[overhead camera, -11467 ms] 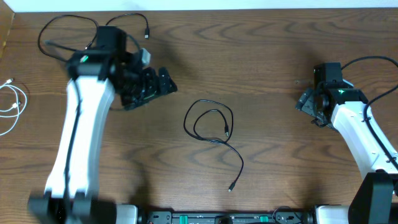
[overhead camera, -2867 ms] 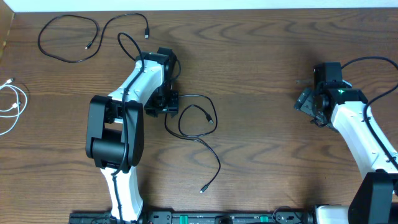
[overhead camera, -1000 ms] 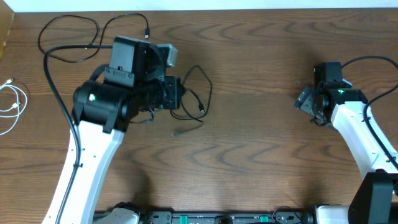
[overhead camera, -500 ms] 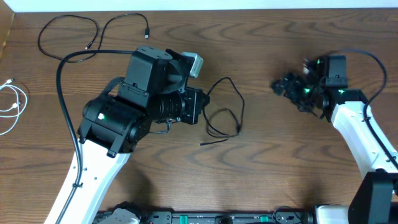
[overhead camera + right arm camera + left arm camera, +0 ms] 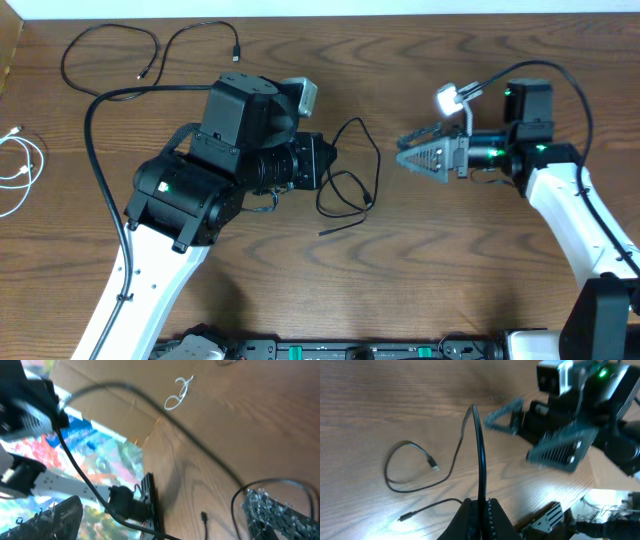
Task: Untangle cables
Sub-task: 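Grasp the hanging black cable with the right gripper beside the left gripper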
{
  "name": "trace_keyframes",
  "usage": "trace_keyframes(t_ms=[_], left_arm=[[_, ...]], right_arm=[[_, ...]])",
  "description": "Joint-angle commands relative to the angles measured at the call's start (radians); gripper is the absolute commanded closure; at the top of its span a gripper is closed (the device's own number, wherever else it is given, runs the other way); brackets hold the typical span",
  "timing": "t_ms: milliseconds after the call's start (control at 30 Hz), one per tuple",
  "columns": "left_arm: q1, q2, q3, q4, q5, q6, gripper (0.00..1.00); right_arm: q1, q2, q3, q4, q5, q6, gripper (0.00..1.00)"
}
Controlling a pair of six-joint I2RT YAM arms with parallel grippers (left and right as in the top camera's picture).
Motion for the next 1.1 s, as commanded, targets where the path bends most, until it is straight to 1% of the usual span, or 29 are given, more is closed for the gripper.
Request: trace_keyframes(t_ms=[0, 67, 133, 200, 333, 367, 400, 467, 533, 600, 767, 800, 833, 933, 1033, 1067], left_arm=[[-0.001, -0.01, 0.007, 0.011, -0.002, -0.065, 0.93], [-0.001, -0.012, 0.007, 0.02, 0.035, -0.067, 0.93], [-0.001, -0.012, 0.007, 0.035, 0.087, -0.067, 0.93], [-0.001, -0.012, 0.007, 0.045, 0.122, -0.068, 0.93], [-0.001, -0.013, 0.007, 0.047, 0.127, -0.068, 0.93], [-0.001, -0.014, 0.007, 0.047, 0.127, -0.073, 0.92], [-0.001, -0.016, 0.007, 0.049, 0.126, -0.075, 0.93], [-0.001, -0.02, 0.007, 0.056, 0.126, -0.075, 0.93], [-0.001, -0.024, 0.007, 0.066, 0.126, -0.075, 0.92], [-0.001, -0.031, 0.007, 0.077, 0.126, -0.084, 0.93], [-0.001, -0.042, 0.007, 0.094, 0.126, -0.109, 0.93], [-0.001, -0.042, 0.007, 0.097, 0.126, -0.109, 0.93], [-0.001, -0.044, 0.007, 0.098, 0.126, -0.109, 0.93], [-0.001, -0.044, 0.007, 0.098, 0.126, -0.126, 0.93], [-0.001, -0.044, 0.007, 0.101, 0.126, -0.127, 0.92], [-0.001, -0.044, 0.007, 0.102, 0.127, -0.128, 0.93]], right_arm=[[0.071, 0.0, 0.003, -0.062, 0.151, -0.139, 0.01], [0.103, 0.0, 0.003, -0.085, 0.306, -0.139, 0.01], [0.134, 0.0, 0.003, -0.089, 0.42, -0.138, 0.01], [0.149, 0.0, 0.003, -0.076, 0.485, -0.122, 0.01], [0.148, 0.0, 0.003, -0.059, 0.609, -0.082, 0.02], [0.146, 0.0, 0.003, -0.06, 0.621, -0.083, 0.02], [0.144, 0.0, 0.003, -0.063, 0.623, -0.093, 0.07], [0.145, 0.0, 0.003, -0.075, 0.618, -0.114, 0.27], [0.148, 0.0, 0.003, -0.098, 0.611, -0.135, 0.28], [0.151, 0.0, 0.003, -0.124, 0.61, -0.165, 0.23], [0.158, 0.0, 0.003, -0.111, 0.566, -0.165, 0.25], [0.163, 0.0, 0.003, -0.1, 0.548, -0.164, 0.26], [0.167, 0.0, 0.003, -0.09, 0.533, -0.164, 0.31], [0.179, 0.0, 0.003, -0.074, 0.528, -0.157, 0.4], [0.184, 0.0, 0.003, -0.069, 0.528, -0.15, 0.46], [0.186, 0.0, 0.003, -0.065, 0.528, -0.146, 0.51]])
